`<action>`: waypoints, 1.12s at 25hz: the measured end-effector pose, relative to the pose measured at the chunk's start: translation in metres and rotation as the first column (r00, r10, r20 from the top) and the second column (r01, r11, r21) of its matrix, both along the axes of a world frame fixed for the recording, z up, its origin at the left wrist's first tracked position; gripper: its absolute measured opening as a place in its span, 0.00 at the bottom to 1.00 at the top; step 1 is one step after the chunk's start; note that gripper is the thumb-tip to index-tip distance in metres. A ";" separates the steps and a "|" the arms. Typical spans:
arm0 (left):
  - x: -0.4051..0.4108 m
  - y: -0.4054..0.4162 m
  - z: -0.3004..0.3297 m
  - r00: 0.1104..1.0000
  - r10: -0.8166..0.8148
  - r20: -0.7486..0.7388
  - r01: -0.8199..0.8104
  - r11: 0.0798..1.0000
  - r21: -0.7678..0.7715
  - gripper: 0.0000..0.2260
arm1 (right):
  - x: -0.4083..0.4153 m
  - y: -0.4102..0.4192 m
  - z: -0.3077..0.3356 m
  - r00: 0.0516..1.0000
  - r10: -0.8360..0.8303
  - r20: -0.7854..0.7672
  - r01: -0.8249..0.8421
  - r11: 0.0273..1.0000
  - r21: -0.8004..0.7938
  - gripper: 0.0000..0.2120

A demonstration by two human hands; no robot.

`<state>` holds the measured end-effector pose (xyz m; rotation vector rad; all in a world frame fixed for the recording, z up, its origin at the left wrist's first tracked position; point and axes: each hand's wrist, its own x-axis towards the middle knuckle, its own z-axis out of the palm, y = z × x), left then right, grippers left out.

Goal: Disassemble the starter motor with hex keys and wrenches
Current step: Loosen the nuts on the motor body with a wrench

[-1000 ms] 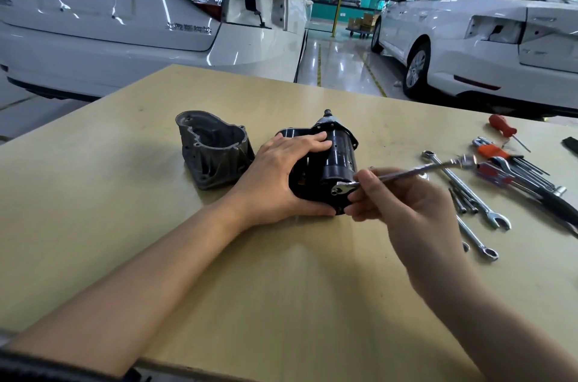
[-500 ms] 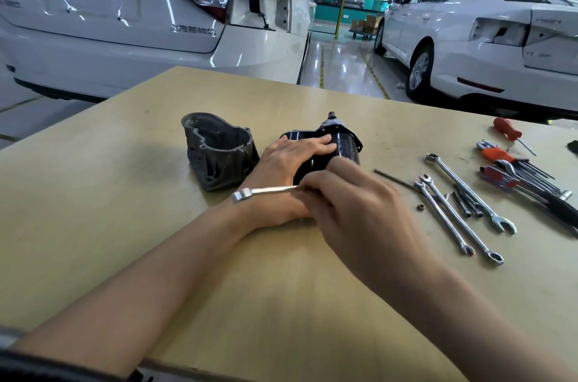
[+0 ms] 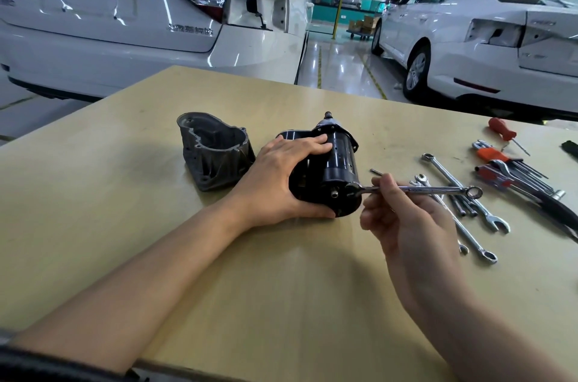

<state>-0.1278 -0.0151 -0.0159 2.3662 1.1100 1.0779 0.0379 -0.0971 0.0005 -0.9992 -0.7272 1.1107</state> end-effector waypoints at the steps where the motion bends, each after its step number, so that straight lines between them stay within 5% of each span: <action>1: 0.000 0.000 0.000 1.000 0.000 0.005 0.000 1.000 -0.001 0.39 | 0.000 0.000 0.000 0.999 0.001 -0.033 -0.002 1.000 -0.019 0.08; 18: 0.000 0.001 -0.001 1.000 0.006 -0.009 -0.006 1.000 0.015 0.38 | -0.004 0.002 -0.008 0.997 0.073 0.010 -0.073 0.997 -0.022 0.07; 21: 0.001 0.000 0.000 1.000 0.009 -0.007 -0.009 1.000 0.004 0.38 | -0.004 0.002 -0.003 0.976 0.042 0.212 -0.053 0.998 0.047 0.07; 23: 0.002 -0.001 0.001 1.000 0.005 -0.005 -0.005 1.000 -0.001 0.38 | -0.003 0.005 0.004 0.855 -0.020 0.518 -0.075 0.984 0.161 0.07; 25: 0.002 0.000 0.001 1.000 -0.005 -0.002 0.005 1.000 -0.002 0.38 | -0.005 0.008 0.012 0.611 -0.105 0.785 -0.153 0.957 0.248 0.07; 28: 0.001 0.003 0.000 1.000 -0.023 -0.019 0.023 1.000 -0.012 0.36 | -0.019 0.012 0.021 0.234 -0.203 0.951 -0.299 0.915 0.269 0.04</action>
